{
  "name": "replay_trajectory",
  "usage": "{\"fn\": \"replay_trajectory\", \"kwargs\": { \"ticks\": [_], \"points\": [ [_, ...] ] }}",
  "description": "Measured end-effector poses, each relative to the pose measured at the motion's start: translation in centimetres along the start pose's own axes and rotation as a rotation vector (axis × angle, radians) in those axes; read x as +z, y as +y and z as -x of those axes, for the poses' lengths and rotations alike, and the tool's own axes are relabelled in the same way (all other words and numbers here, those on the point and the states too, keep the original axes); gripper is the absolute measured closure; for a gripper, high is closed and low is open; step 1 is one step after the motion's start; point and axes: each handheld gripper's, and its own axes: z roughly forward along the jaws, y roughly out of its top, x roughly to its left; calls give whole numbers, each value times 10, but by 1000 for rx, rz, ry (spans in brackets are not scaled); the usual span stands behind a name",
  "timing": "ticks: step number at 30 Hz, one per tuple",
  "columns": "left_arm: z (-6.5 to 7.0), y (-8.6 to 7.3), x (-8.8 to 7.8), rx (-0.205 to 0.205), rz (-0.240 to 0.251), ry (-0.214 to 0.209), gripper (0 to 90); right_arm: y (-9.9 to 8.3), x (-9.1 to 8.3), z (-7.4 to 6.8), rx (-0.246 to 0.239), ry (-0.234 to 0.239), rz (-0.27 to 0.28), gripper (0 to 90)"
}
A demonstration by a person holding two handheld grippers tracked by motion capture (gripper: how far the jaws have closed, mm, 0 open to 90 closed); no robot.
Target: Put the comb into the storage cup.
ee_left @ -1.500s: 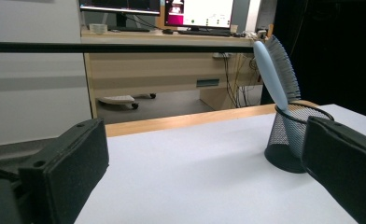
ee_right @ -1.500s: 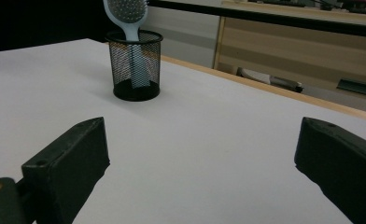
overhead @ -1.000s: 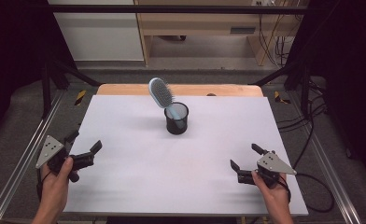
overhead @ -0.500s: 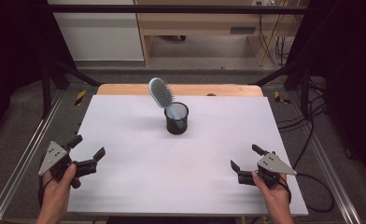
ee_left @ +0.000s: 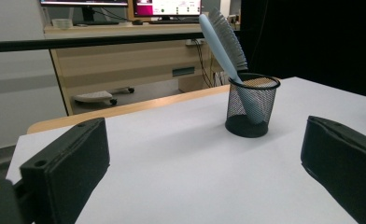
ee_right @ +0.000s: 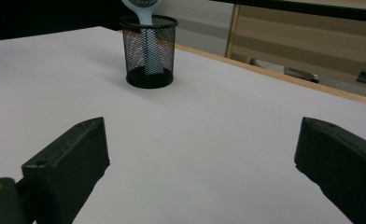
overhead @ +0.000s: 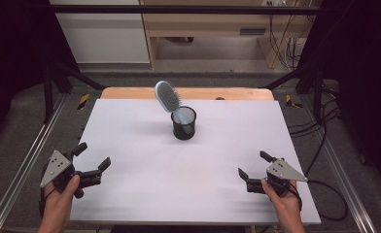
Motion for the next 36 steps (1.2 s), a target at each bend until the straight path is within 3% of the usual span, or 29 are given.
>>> {"fn": "replay_trajectory", "kwargs": {
  "ticks": [8, 21, 29, 36],
  "points": [
    [8, -9, -2, 7, -5, -34, 11, 0, 1, -2, 4, 21, 1, 32],
    [12, -29, 3, -30, -17, -51, 11, -1, 3, -6, 4, 52, -4, 32],
    [15, -30, 7, -26, -19, -70, 13, -1, 4, -8, 1, 67, -6, 33],
    [15, -34, 13, -52, -21, -69, 14, -1, 4, -8, 0, 75, -7, 32]
  ]
}}
